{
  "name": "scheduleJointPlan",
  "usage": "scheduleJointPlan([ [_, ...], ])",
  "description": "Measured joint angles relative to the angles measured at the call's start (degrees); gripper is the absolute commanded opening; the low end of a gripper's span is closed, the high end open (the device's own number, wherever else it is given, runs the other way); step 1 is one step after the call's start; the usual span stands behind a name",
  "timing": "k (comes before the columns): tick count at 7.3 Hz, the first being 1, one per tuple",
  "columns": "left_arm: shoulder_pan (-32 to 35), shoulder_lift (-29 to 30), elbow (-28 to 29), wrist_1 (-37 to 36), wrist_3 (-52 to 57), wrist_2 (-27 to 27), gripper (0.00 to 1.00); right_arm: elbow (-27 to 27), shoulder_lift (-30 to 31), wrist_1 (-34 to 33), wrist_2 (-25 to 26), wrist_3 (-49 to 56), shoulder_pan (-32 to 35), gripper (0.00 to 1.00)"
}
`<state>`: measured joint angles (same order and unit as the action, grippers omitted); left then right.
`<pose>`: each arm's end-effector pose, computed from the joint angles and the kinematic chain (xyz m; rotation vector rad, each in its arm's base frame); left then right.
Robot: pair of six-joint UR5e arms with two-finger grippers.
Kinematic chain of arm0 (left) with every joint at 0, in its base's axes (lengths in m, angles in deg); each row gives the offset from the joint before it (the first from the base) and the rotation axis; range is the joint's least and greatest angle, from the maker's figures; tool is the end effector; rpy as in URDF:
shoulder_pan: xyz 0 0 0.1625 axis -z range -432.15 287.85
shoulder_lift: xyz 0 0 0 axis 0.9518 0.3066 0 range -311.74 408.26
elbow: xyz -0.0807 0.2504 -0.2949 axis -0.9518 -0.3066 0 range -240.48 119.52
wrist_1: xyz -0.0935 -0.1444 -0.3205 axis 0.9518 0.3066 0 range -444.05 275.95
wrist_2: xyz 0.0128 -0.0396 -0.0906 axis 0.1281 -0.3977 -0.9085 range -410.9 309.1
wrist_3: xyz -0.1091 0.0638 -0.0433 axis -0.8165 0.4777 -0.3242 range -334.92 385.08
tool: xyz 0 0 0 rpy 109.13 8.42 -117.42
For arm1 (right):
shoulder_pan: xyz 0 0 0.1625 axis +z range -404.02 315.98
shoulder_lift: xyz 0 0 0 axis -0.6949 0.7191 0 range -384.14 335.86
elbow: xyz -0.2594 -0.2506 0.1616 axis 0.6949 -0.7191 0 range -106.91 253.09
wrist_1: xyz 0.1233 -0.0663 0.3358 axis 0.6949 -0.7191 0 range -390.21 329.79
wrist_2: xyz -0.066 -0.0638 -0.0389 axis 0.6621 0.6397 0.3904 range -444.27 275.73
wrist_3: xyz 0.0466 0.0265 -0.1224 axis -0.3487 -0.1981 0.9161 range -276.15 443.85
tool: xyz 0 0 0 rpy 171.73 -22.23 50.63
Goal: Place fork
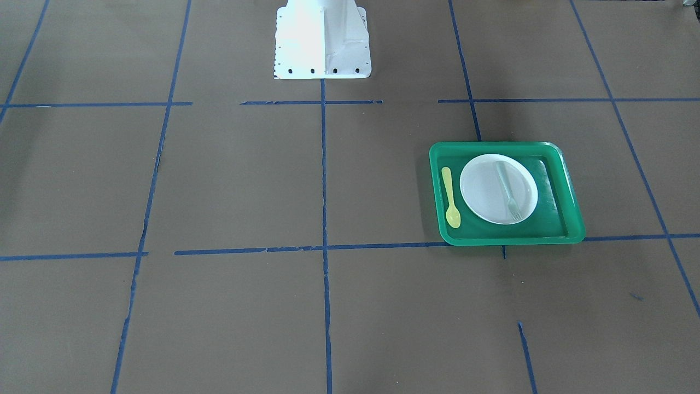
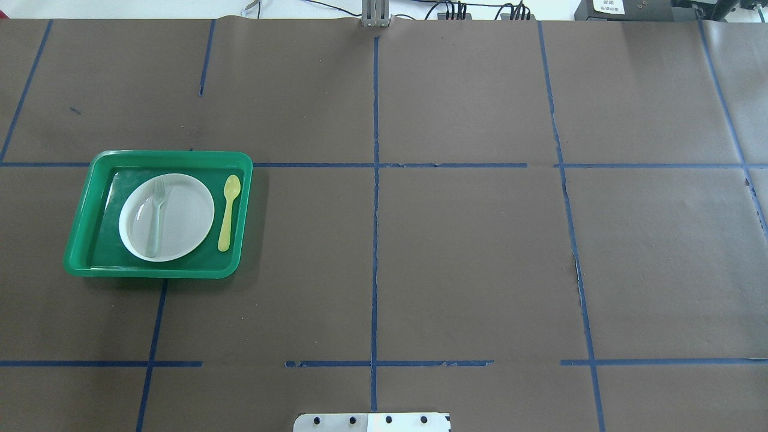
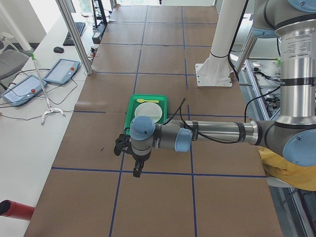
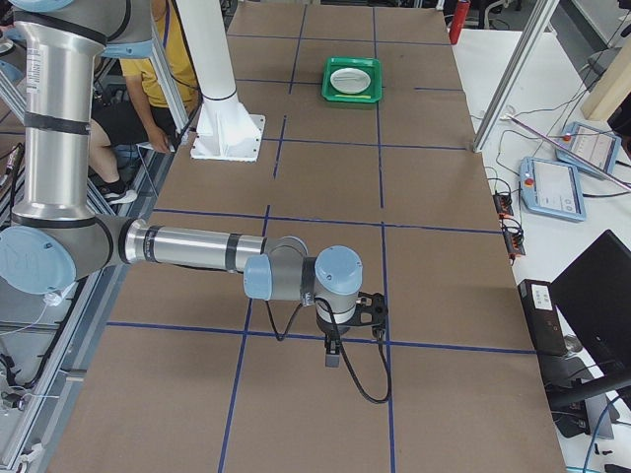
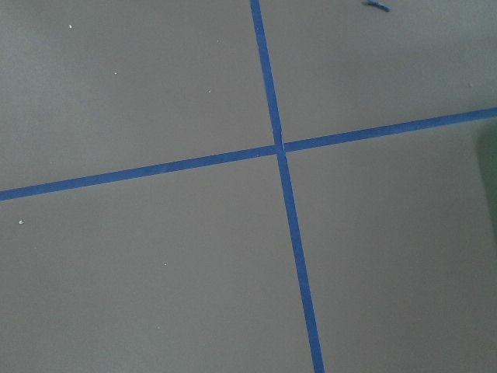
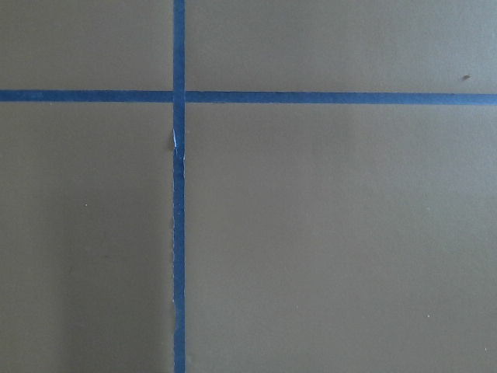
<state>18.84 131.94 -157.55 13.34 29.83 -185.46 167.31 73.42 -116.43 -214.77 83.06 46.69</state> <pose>-0.0465 -0.4063 0.6310 0.1734 0.7691 0.1175 0.0513 -0.3858 0.6749 0.0069 -0.7068 0.0223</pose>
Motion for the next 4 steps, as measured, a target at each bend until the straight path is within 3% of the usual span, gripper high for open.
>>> scheduleJointPlan([
  [4, -0.23, 0.42, 0.15, 1.09, -0.37, -0.52, 1.00, 0.00, 0.00, 0.00, 0.00, 0.00, 0.00, 1.00],
])
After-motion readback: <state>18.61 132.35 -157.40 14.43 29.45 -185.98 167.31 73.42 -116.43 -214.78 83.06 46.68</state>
